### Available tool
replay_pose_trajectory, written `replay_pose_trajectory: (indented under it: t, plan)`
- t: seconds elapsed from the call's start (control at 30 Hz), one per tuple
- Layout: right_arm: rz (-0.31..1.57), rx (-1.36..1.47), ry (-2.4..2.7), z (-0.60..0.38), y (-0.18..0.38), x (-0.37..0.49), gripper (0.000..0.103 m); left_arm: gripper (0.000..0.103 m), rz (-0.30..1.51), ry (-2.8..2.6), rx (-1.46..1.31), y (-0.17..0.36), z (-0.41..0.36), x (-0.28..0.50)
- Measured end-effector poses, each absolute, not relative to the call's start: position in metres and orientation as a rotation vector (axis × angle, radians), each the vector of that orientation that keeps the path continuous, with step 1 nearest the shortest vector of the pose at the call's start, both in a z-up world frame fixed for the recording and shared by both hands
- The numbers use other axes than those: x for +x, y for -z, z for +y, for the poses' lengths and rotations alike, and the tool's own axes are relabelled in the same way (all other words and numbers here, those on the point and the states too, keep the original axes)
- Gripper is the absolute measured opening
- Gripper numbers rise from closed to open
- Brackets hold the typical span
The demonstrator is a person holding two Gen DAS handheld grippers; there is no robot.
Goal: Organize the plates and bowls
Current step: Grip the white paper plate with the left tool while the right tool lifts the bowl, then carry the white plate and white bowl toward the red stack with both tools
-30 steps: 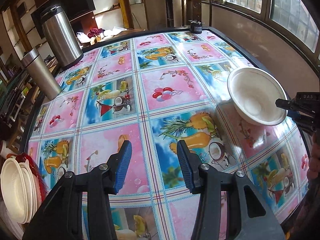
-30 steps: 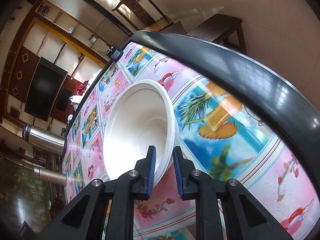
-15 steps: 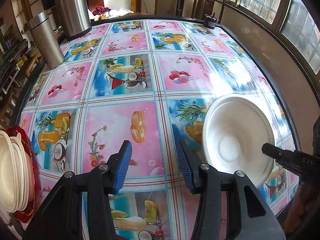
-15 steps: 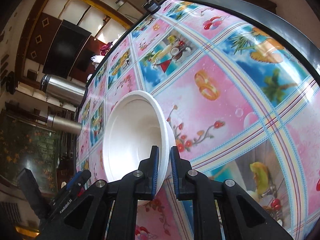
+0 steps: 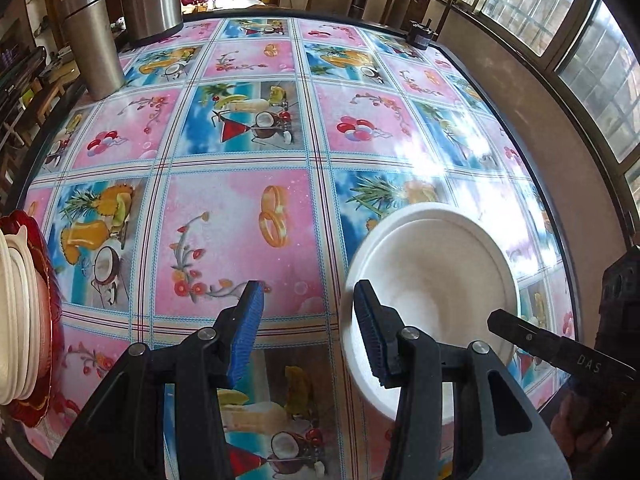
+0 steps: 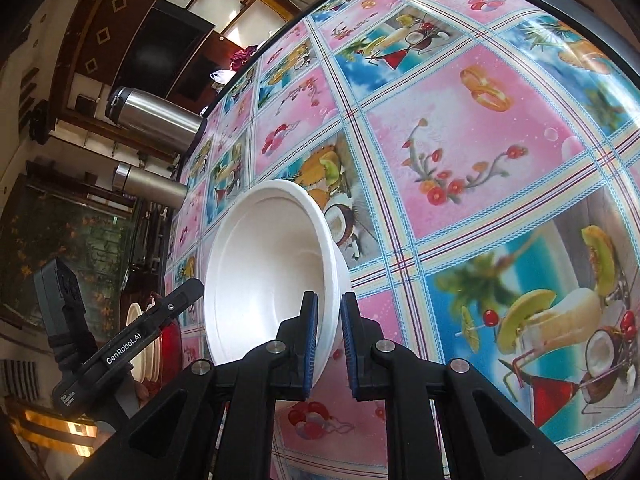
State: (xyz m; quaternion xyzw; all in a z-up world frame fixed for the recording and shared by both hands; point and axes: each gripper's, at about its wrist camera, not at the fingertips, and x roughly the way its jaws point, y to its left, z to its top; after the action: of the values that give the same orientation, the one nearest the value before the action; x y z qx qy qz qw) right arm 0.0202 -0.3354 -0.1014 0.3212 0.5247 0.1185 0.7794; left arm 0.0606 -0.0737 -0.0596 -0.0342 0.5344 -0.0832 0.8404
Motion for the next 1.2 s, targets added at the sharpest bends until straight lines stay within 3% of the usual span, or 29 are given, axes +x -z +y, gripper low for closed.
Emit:
replay_pose_trajectory:
  t: [0.97, 1.07, 1.2]
  plan:
    - [1.156, 0.731, -0.298, -0.324, 0.110, 0.009, 0.017, 0.046, 1.209, 0.262, -0.208, 0.080, -0.065, 0.052]
    - [1.158, 0.727, -0.298, -0.323, 0.109, 0.009, 0.018, 0.042, 1.193, 0.258, -0.194, 0.079, -0.065, 0.051]
    - [1.155, 0.722, -0.285, -0.325, 0.108, 0.010, 0.029, 0.027, 1.185, 0.260, -0.197, 0.078, -0.063, 0.050]
